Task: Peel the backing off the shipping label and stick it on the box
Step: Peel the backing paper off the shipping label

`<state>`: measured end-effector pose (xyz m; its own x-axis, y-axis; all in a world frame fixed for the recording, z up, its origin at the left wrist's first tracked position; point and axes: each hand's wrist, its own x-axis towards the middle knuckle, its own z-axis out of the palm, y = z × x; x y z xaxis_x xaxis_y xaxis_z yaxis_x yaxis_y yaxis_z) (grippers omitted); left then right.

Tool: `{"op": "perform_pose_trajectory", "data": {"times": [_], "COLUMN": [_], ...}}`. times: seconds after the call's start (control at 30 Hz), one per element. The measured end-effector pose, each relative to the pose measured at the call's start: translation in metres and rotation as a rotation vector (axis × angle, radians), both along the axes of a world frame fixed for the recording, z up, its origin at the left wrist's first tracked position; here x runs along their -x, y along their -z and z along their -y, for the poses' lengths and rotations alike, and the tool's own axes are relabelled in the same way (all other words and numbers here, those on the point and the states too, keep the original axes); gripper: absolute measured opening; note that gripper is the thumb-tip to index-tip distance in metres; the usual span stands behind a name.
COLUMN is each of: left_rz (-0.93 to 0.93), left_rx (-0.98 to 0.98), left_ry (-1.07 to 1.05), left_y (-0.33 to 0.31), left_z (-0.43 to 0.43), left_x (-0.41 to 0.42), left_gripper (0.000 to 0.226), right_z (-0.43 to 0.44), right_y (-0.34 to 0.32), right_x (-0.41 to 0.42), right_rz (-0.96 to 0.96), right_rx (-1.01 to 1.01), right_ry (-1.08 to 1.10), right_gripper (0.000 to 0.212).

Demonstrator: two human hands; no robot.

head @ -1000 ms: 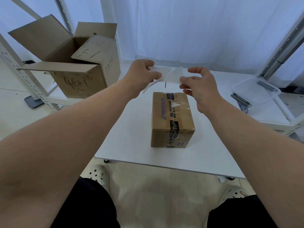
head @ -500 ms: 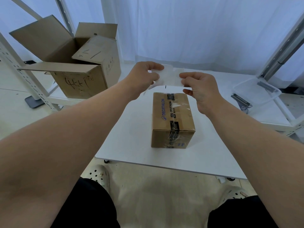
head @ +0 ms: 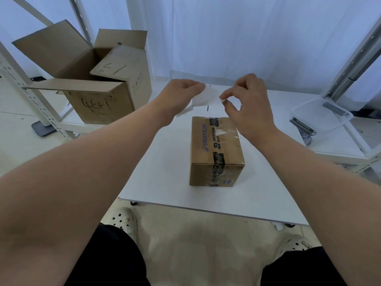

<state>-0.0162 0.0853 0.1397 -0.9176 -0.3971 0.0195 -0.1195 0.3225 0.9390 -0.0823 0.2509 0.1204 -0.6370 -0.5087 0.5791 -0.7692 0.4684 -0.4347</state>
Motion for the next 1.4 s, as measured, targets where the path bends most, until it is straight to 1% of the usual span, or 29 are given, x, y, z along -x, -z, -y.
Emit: {"op": "perform_pose_trajectory", "data": {"times": [0.07,0.13,0.17,0.23,0.27,0.3,0.4,0.5,0.57,0.7,0.87,0.93,1.0,1.1,1.13,1.2,1.3,1.4], "left_rz": [0.017,0.039,0.042,0.035,0.029,0.037,0.127,0.221,0.249,0.239,0.145,0.061,0.008,0.01,0.022,0.046,0.046,0.035], "left_rx": [-0.056,-0.089,-0.106,-0.163,-0.187,-0.18,-0.108,-0.061,-0.061,-0.097,-0.158,-0.238,-0.294,-0.286,-0.26,-0.209,-0.205,-0.219], "left_ry": [0.022,0.028,0.027,0.008,0.003,0.016,0.095,0.131,0.11,0.065,-0.032,-0.038,-0.044,-0.06,-0.067,-0.081,-0.097,-0.12], "left_y": [-0.001,-0.001,0.0,0.002,0.002,0.0,-0.005,-0.004,-0.003,-0.003,-0.002,-0.005,-0.008,-0.006,-0.004,-0.001,0.001,0.0], "left_z": [0.0,0.002,0.004,0.007,0.008,0.007,0.004,0.005,0.004,0.004,0.005,0.003,0.002,0.005,0.007,0.009,0.008,0.01], "left_x": [0.0,0.0,-0.001,-0.001,-0.002,-0.002,-0.004,-0.005,-0.006,-0.005,-0.002,-0.002,-0.001,0.002,0.002,0.001,-0.001,-0.002], "left_gripper": [0.035,0.041,0.042,0.033,0.03,0.034,0.063,0.085,0.09,0.088,0.072,0.063,0.059,0.051,0.057,0.078,0.081,0.078], "right_z": [0.001,0.001,0.001,-0.001,-0.003,-0.004,-0.009,-0.01,-0.01,-0.009,-0.009,-0.008,-0.006,-0.004,-0.004,-0.005,-0.006,-0.005], "right_y": [-0.003,-0.006,-0.008,-0.008,-0.008,-0.008,-0.008,-0.01,-0.01,-0.011,-0.007,-0.004,-0.002,-0.002,-0.002,-0.003,-0.004,-0.006], "right_x": [-0.001,-0.002,-0.002,0.001,0.002,0.003,0.005,0.006,0.006,0.005,0.007,0.007,0.007,0.006,0.006,0.006,0.006,0.005], "right_rz": [-0.03,0.023,0.066,0.139,0.171,0.207,0.34,0.386,0.407,0.399,0.359,0.34,0.325,0.326,0.33,0.328,0.291,0.312], "right_rx": [0.033,0.106,0.142,0.196,0.219,0.245,0.325,0.363,0.386,0.395,0.357,0.307,0.275,0.258,0.257,0.251,0.24,0.273], "right_ry": [-0.004,-0.013,-0.014,-0.005,0.002,0.005,-0.003,-0.012,-0.02,-0.027,-0.02,-0.024,-0.027,-0.022,-0.017,-0.006,0.022,0.042], "right_gripper": [0.011,0.01,0.009,0.007,0.01,0.016,0.033,0.033,0.031,0.031,0.032,0.029,0.025,0.015,0.012,0.009,0.006,0.01]}}
